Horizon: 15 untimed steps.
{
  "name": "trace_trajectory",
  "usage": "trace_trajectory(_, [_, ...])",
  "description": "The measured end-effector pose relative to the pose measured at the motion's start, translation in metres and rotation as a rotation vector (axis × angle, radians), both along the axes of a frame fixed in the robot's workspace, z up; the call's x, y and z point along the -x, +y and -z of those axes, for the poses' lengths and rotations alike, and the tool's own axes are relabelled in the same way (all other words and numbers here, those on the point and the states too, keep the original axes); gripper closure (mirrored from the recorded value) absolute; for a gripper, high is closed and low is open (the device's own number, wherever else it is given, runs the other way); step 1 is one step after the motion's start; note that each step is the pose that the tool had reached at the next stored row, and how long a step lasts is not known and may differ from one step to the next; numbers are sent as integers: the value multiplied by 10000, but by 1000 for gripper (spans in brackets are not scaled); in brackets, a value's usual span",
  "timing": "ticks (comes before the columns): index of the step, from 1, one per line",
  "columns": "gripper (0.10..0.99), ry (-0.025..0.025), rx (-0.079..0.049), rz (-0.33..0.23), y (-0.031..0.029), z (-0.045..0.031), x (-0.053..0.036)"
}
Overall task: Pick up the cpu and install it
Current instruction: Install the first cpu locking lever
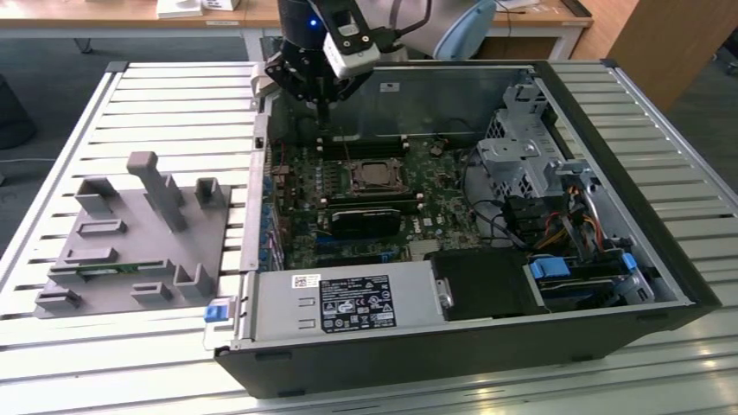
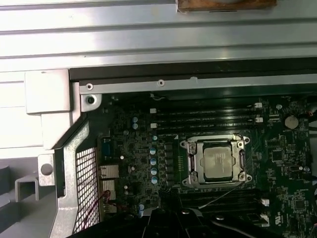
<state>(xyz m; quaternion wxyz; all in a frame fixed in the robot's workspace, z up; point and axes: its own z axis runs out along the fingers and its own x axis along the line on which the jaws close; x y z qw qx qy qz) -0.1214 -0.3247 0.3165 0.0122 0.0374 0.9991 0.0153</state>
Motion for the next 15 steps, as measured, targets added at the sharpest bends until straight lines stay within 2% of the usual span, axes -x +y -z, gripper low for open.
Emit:
trace_trajectory(7, [965, -1, 76, -2, 17, 94, 0])
trace_trajectory(12, [965, 0, 77, 0, 45, 118, -5])
trace_trajectory(13, [965, -1, 46, 0, 68, 157, -6])
trace_trajectory(15, [965, 0, 47, -1, 70, 191, -6])
